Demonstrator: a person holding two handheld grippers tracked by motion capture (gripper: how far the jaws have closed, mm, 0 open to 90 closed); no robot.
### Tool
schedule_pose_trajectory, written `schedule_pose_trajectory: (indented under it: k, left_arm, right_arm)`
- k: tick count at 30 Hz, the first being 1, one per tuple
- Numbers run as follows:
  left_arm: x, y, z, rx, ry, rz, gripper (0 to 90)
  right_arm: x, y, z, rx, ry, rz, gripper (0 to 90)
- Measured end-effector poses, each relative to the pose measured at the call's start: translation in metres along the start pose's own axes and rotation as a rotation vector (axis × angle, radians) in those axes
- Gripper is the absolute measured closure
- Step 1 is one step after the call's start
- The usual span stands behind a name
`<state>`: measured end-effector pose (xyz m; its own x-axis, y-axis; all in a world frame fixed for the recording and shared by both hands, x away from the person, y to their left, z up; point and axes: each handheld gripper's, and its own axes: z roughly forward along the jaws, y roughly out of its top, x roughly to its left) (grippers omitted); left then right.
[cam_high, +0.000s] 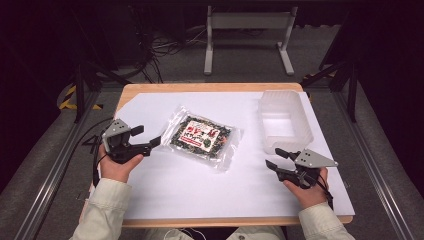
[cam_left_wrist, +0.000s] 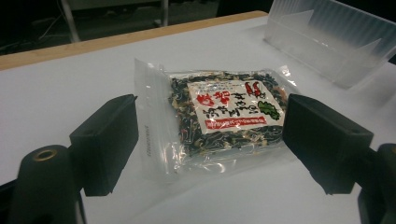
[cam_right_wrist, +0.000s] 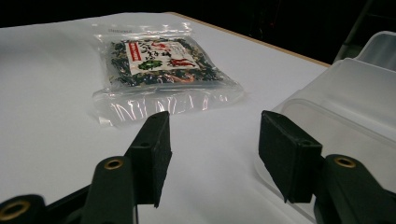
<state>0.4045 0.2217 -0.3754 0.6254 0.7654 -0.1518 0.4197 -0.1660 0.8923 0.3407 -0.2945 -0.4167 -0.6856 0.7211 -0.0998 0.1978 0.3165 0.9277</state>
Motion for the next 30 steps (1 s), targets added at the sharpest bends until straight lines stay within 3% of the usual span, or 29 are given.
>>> schedule_pose_trajectory:
  k: [5,16,18,22,30]
  left_arm:
    - [0.008,0.002,0.007,0.001,0.003,0.003,18.5]
    - [0.027,-0.006,0.034,0.044,0.004,-0.043,15.6]
    - [0.032,-0.009,0.041,0.058,0.014,-0.058,15.7]
    - [0.042,-0.016,0.054,0.082,-0.001,-0.137,15.8]
    - [0.048,-0.024,0.071,0.137,-0.001,-0.155,15.8]
  right_arm:
    - [0.000,-0.001,-0.001,0.003,0.000,0.001,43.4]
    - [0.002,-0.004,0.003,0.032,-0.006,-0.015,42.5]
    - [0.002,-0.005,0.003,0.034,-0.007,-0.014,42.4]
    - [0.003,-0.006,0.004,0.042,-0.011,-0.019,42.1]
    - [0.006,-0.010,-0.001,0.062,-0.023,-0.030,41.8]
